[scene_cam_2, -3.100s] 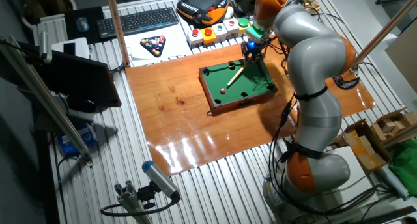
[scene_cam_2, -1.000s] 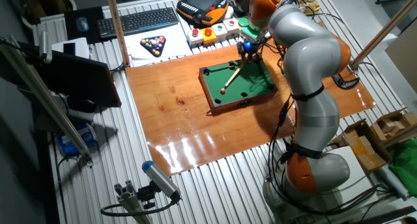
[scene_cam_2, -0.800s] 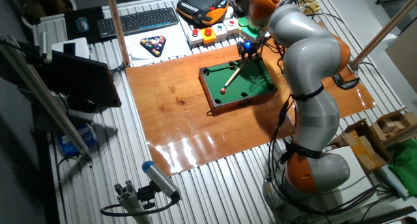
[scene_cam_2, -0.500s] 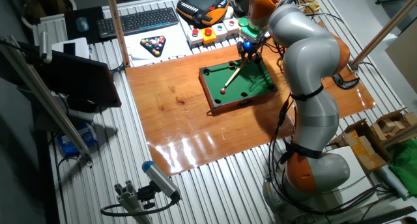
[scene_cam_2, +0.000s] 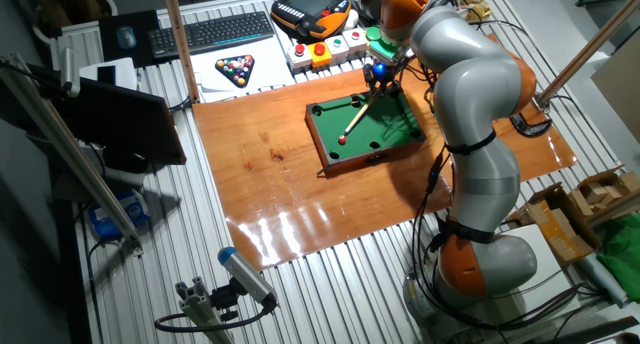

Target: Hit the pool ball

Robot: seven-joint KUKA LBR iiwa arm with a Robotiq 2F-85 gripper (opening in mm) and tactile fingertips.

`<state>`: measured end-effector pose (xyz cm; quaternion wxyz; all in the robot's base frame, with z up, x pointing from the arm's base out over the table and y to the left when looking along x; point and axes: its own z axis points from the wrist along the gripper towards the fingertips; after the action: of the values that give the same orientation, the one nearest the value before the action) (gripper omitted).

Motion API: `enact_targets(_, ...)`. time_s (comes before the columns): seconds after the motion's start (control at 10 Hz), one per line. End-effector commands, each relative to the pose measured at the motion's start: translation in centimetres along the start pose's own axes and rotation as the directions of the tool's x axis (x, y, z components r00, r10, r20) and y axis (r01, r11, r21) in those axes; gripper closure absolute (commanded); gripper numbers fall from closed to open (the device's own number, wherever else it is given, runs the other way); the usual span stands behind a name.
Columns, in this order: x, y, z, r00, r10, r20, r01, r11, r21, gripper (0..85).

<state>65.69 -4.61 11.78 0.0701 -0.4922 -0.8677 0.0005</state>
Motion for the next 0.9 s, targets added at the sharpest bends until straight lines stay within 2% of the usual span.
enact_targets(0.0, 0.07, 0.02, -0.01, 1.0, 0.002, 0.0, -0.002, 1.0, 0.0, 84.3)
enact_targets(0.8, 0.55, 0.3, -0.07, 1.0, -0.03, 0.0, 0.03, 1.0, 0.006, 84.3)
